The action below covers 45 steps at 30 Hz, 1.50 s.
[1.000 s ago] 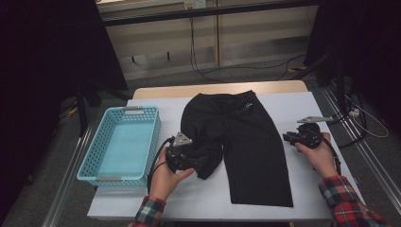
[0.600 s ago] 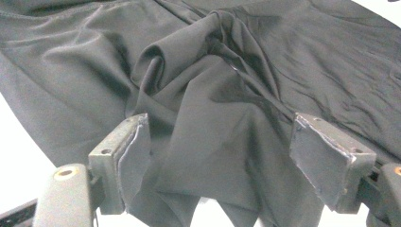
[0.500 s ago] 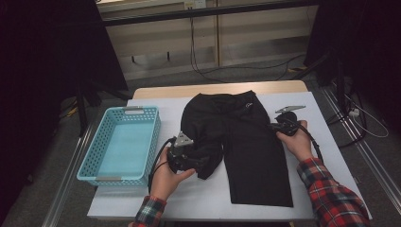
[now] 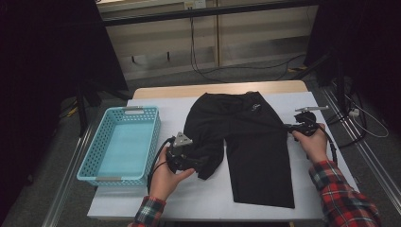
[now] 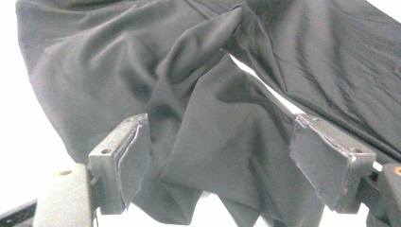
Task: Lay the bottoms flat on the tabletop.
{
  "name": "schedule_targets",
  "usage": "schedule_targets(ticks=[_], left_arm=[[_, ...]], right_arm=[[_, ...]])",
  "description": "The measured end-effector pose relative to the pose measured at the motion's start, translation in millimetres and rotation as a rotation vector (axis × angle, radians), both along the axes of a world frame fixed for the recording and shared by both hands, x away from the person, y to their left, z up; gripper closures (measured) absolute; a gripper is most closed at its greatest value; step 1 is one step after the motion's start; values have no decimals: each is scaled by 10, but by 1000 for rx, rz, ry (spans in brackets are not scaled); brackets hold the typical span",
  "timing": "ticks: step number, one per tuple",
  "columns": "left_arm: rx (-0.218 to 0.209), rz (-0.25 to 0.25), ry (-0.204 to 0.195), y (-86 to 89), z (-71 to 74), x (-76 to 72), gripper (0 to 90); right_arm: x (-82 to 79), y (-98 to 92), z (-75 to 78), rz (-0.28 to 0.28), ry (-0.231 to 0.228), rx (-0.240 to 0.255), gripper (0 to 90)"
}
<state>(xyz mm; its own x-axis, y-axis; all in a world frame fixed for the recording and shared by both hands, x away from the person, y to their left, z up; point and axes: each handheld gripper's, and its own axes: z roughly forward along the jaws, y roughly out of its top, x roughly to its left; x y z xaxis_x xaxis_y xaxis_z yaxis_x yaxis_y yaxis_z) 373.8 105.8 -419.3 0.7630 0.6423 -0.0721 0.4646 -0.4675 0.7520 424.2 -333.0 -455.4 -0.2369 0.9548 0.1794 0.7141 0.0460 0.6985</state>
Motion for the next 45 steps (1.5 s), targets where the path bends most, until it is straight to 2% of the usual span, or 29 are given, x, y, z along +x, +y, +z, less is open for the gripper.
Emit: schedule_targets(ticks=[8, 13, 16, 17, 20, 25, 27, 29, 31, 32, 33, 35, 37, 40, 42, 45], left_arm=[[-8, 0, -1, -29, -2, 1, 218], [-10, 1, -1, -30, -2, 1, 218], [-10, 3, -1, -27, 2, -1, 218], [-11, 5, -1, -25, 2, -1, 218], [-10, 6, 2, -24, 0, -1, 218], [-5, 4, 2, -21, 0, 0, 217], [-6, 4, 3, -17, 0, 1, 217], [-4, 2, 2, -20, -1, 3, 217], [-5, -1, 3, -23, -2, 4, 217], [-3, -3, 2, -24, -2, 4, 217], [-5, -3, 4, -27, -2, 4, 217], [-8, -2, -1, -34, -3, 3, 217], [-6, -3, -1, -40, -2, 2, 216], [-8, -6, 8, -53, -9, 4, 215], [-4, -11, 6, -66, -18, 11, 214], [0, -13, 4, -75, -19, 11, 214]], right_arm=[[-62, -132, -9, -24, 7, -4, 900], [-78, -247, 5, -48, 2, -33, 900], [-84, -296, -15, -61, 6, -23, 900], [-92, -320, -21, -68, 8, -2, 900], [-91, -306, -15, -61, 4, -26, 900], [-91, -311, -8, -68, 4, -39, 900], [-91, -338, -11, -77, 0, -41, 900], [-95, -350, -17, -83, 5, -22, 900], [-95, -352, -21, -72, 1, -22, 896], [-101, -353, -14, -76, -1, -32, 828], [-101, -353, -14, -76, -1, -32, 828], [-117, -340, 4, -91, 5, -44, 761], [-158, -330, 40, -88, -19, -36, 675], [-204, -289, 74, -70, -32, -53, 648], [-299, -203, 113, -39, -41, -64, 578], [-379, -143, 124, -25, -49, -70, 541]])
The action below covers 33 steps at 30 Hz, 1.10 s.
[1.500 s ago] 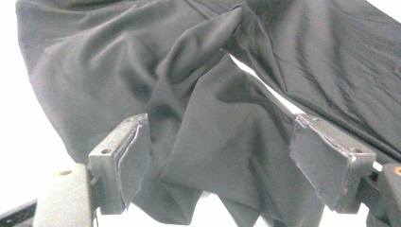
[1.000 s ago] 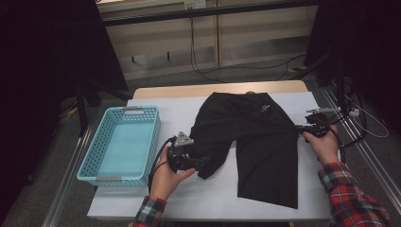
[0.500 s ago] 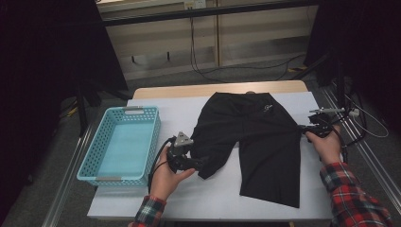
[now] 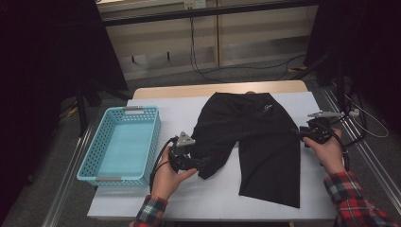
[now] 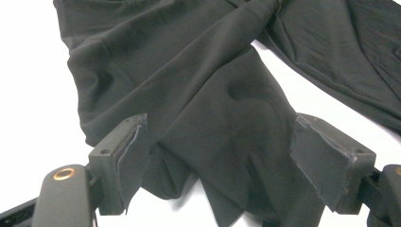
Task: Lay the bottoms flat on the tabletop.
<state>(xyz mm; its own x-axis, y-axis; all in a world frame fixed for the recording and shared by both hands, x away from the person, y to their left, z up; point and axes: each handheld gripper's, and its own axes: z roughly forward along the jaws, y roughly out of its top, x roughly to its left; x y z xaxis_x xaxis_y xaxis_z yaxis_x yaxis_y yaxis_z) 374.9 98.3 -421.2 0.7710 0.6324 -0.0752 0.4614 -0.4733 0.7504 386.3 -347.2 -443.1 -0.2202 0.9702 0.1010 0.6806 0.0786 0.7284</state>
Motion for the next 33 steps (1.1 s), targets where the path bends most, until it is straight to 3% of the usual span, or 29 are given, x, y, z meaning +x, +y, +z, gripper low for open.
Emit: schedule_targets(ticks=[3, 13, 19, 21, 24, 29, 30, 31, 33], left_arm=[[-1, -6, 0, -17, -1, -3, 214], [-5, -21, -2, -53, 14, -29, 214], [-2, -29, 3, -53, 11, -47, 214], [-1, -32, -1, -55, 14, -53, 214], [-5, -32, -2, -61, 17, -58, 214], [-2, -35, -4, -66, 31, -70, 214], [-6, -36, -3, -75, 34, -77, 214], [-6, -36, -3, -75, 34, -77, 214], [-2, -39, -9, -81, 35, -81, 214]], right_arm=[[-176, 105, -20, 42, 13, -14, 507], [-591, 203, -34, 71, 27, -16, 485], [-782, 209, -24, 77, 42, -26, 516], [-895, 232, -50, 94, 70, -21, 573], [-996, 274, -51, 100, 65, -57, 595], [-1084, 295, -39, 114, 77, -43, 704], [-1095, 287, -38, 111, 86, -31, 760], [-1095, 287, -38, 111, 86, -31, 760], [-1100, 264, -43, 128, 96, 6, 900]])
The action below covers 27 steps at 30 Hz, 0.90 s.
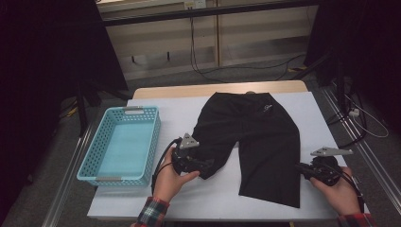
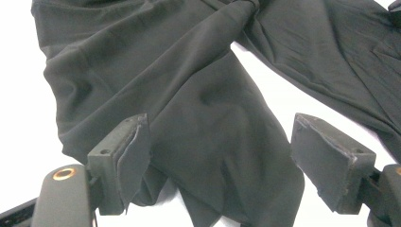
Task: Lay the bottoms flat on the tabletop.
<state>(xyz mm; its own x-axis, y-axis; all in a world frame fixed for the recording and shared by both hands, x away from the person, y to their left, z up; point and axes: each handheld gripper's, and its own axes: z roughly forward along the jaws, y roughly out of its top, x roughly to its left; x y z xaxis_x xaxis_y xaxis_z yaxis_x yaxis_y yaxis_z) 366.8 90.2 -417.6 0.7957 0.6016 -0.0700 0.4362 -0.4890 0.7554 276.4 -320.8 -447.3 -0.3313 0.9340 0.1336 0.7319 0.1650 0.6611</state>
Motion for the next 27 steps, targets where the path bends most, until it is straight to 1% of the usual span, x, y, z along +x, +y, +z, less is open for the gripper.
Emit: schedule_targets(ticks=[1, 2, 4, 7, 9, 12, 13, 14, 16, 17, 18, 22, 23, 24, 25, 26, 27], left_arm=[[0, -2, 1, -3, -2, -1, 214], [7, -4, 1, -3, -2, 0, 215], [6, -6, 2, -3, -4, 2, 214], [7, -7, 4, -4, -8, 0, 215], [0, -3, 7, -2, -6, -6, 214], [2, -3, 3, 20, 4, -4, 214], [-2, 1, 7, 27, 5, -5, 214], [-1, 1, 1, 36, 6, -1, 214], [-2, 4, 4, 51, 7, -1, 214], [-2, 4, 4, 51, 7, -1, 214], [-3, 7, 4, 51, 8, -3, 214], [-3, 7, -2, 55, 17, -1, 214], [-4, 6, -2, 55, 18, -1, 214], [-4, 7, -1, 55, 17, -1, 214], [-3, 7, 0, 55, 14, -1, 213], [-2, 7, 4, 53, 12, -2, 213], [2, 4, 6, 50, 7, 2, 213]], right_arm=[[-4, 3, -7, 4, 3, 14, 900], [-6, 8, -7, 7, -2, 10, 900], [-6, 13, -3, 5, 0, 7, 900], [-6, -11, 2, 10, 3, 14, 900], [-7, -54, 5, 7, 8, 23, 900], [-11, -108, 11, -1, 11, 21, 900], [-19, -168, 16, -11, 12, 20, 900], [-28, -196, 18, -19, 18, 24, 900], [-40, -256, 15, -21, 15, 30, 900], [-40, -256, 15, -21, 15, 30, 900], [-51, -295, 15, -27, 17, 25, 900], [-52, -316, 16, -29, 15, 21, 900], [-52, -323, 19, -34, 10, -1, 900], [-52, -323, 19, -34, 10, -1, 900], [-50, -334, 10, -36, 0, -7, 894], [-52, -330, 11, -33, -3, -12, 873], [-51, -323, 13, -27, -11, -25, 828]])
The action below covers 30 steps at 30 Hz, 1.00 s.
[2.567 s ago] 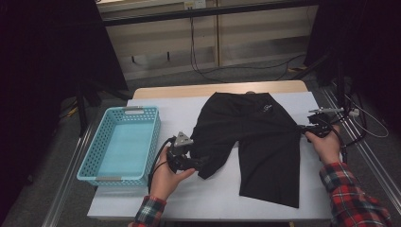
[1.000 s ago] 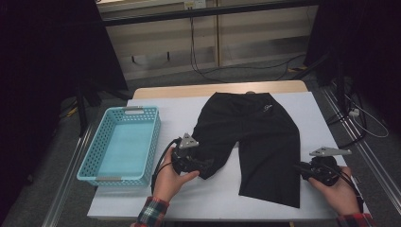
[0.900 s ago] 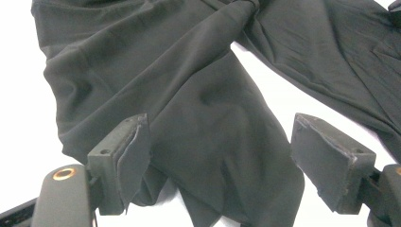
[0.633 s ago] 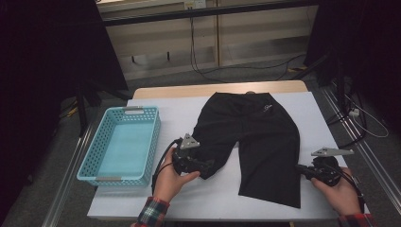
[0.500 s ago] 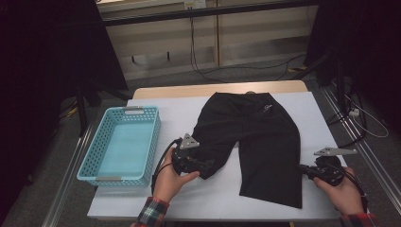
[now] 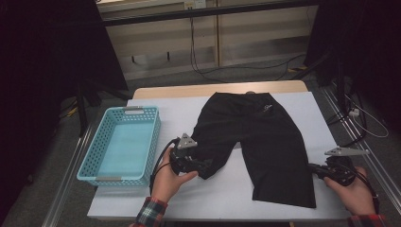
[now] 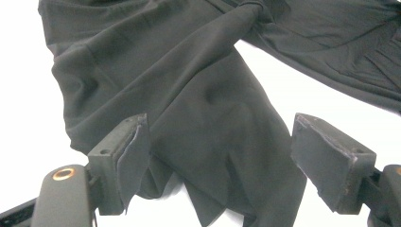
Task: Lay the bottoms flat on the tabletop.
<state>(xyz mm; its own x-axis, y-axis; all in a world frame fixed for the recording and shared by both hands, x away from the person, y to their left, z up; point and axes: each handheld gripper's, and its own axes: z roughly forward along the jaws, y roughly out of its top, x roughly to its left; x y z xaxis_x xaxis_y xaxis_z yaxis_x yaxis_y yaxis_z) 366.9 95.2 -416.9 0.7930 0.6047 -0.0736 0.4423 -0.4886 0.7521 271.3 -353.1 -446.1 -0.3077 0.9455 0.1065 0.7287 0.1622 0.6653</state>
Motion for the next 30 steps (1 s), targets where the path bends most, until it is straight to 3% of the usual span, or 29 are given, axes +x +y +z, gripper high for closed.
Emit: schedule_targets(ticks=[3, 9, 10, 17, 21, 30], left_arm=[[0, -2, 3, -6, -5, 0, 213], [0, 2, 4, -3, -6, 6, 212], [0, 4, 3, -2, -9, 6, 212], [2, 4, 2, 5, -13, -7, 212], [-2, 10, 6, 22, -22, -11, 212], [9, 14, 2, 57, -37, -8, 205]], right_arm=[[3, 35, 13, -1, -9, -16, 756], [26, 206, 81, 44, -55, 24, 637], [46, 309, 95, 67, -64, 44, 614], [128, 649, 84, 151, -62, 70, 631], [197, 908, 73, 220, -61, 98, 692], [291, 1309, 36, 317, -43, 96, 677]])
